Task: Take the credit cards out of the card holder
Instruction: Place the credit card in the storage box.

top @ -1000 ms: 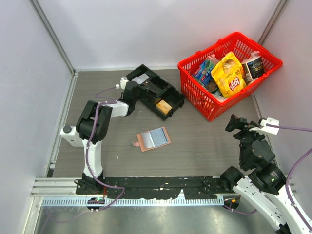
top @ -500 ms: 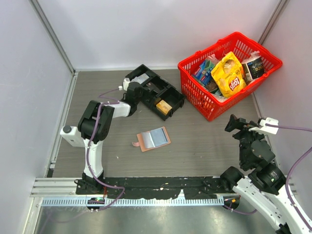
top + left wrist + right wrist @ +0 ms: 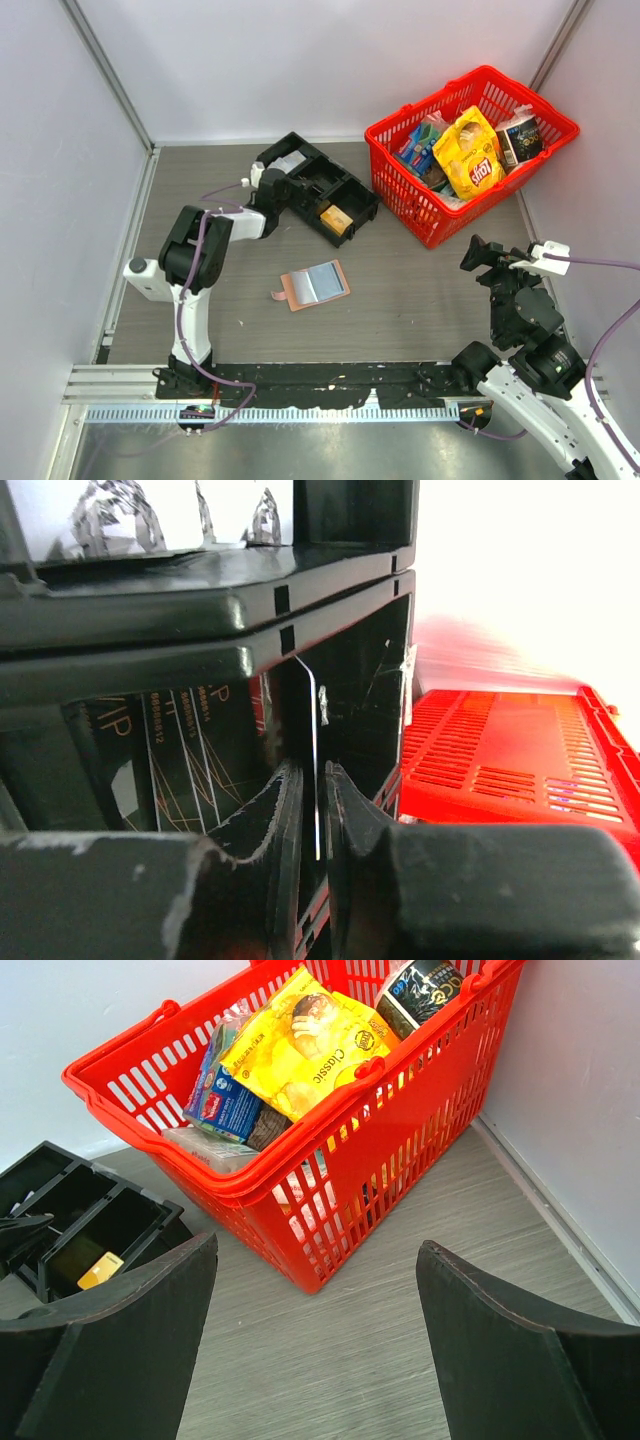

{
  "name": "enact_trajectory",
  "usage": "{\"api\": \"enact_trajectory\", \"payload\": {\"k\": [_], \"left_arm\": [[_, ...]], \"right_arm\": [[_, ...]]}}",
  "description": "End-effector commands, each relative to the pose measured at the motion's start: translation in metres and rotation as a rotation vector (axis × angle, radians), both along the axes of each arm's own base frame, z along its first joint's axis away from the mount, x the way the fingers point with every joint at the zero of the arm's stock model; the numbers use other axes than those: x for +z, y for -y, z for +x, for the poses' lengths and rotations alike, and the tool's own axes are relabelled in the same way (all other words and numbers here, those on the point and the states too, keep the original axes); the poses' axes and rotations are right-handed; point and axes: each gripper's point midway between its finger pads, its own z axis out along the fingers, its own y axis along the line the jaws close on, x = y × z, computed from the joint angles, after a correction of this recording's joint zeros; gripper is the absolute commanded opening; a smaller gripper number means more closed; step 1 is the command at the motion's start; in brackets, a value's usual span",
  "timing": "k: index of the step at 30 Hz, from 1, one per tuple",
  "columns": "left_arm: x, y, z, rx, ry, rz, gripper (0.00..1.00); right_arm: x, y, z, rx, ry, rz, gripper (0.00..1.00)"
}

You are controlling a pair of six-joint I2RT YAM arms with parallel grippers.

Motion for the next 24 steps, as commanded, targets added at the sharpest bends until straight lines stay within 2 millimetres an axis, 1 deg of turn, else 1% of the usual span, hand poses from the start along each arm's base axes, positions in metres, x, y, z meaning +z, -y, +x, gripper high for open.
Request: {"api": "enact_trajectory", "payload": {"k": [1, 9, 12, 13, 14, 15, 17, 18, 19, 20, 21, 22, 23, 24], "left_arm": [[0.003, -0.010, 0.002, 0.004, -0.005, 0.008, 0.20], [0.014, -0.018, -0.007, -0.014, -0.017, 0.038, 0.37], [0.021, -0.021, -0.015, -0.027, -0.025, 0.054, 0.46], [0.025, -0.023, -0.017, -0.031, -0.021, 0.063, 0.48], [0.026, -0.025, -0.021, -0.034, -0.028, 0.077, 0.50], [0.033, -0.028, -0.024, -0.038, -0.021, 0.091, 0.52], [0.039, -0.033, -0.033, -0.046, -0.031, 0.121, 0.54], [0.044, -0.036, -0.038, -0.053, -0.031, 0.136, 0.54], [0.046, -0.038, -0.043, -0.061, -0.031, 0.154, 0.54], [0.051, -0.040, -0.050, -0.068, -0.034, 0.167, 0.55], [0.056, -0.043, -0.056, -0.075, -0.032, 0.187, 0.55], [0.056, -0.047, -0.064, -0.085, -0.040, 0.208, 0.56], [0.060, -0.044, -0.076, -0.125, -0.048, 0.216, 0.56], [0.057, -0.047, -0.087, -0.146, -0.063, 0.243, 0.57]], "right_arm": [[0.006, -0.001, 0.002, 0.000, 0.024, 0.014, 0.84], [0.010, -0.002, 0.002, 0.000, 0.007, 0.005, 0.84], [0.017, -0.001, 0.001, 0.001, -0.001, 0.008, 0.84], [0.018, -0.004, 0.003, 0.009, -0.013, 0.000, 0.84], [0.024, -0.008, 0.003, 0.032, -0.016, 0.000, 0.84], [0.024, -0.012, 0.007, 0.041, -0.039, -0.008, 0.84], [0.028, -0.024, 0.012, 0.086, -0.082, -0.019, 0.84], [0.028, -0.034, 0.016, 0.123, -0.126, -0.042, 0.84], [0.036, -0.037, 0.014, 0.146, -0.133, -0.034, 0.84], [0.032, -0.048, 0.021, 0.176, -0.176, -0.048, 0.84], [0.035, -0.052, 0.020, 0.193, -0.195, -0.046, 0.84], [0.029, -0.064, 0.026, 0.229, -0.242, -0.059, 0.84], [0.031, -0.072, 0.026, 0.265, -0.262, -0.051, 0.84], [0.022, -0.079, 0.033, 0.275, -0.313, -0.070, 0.84]]}}
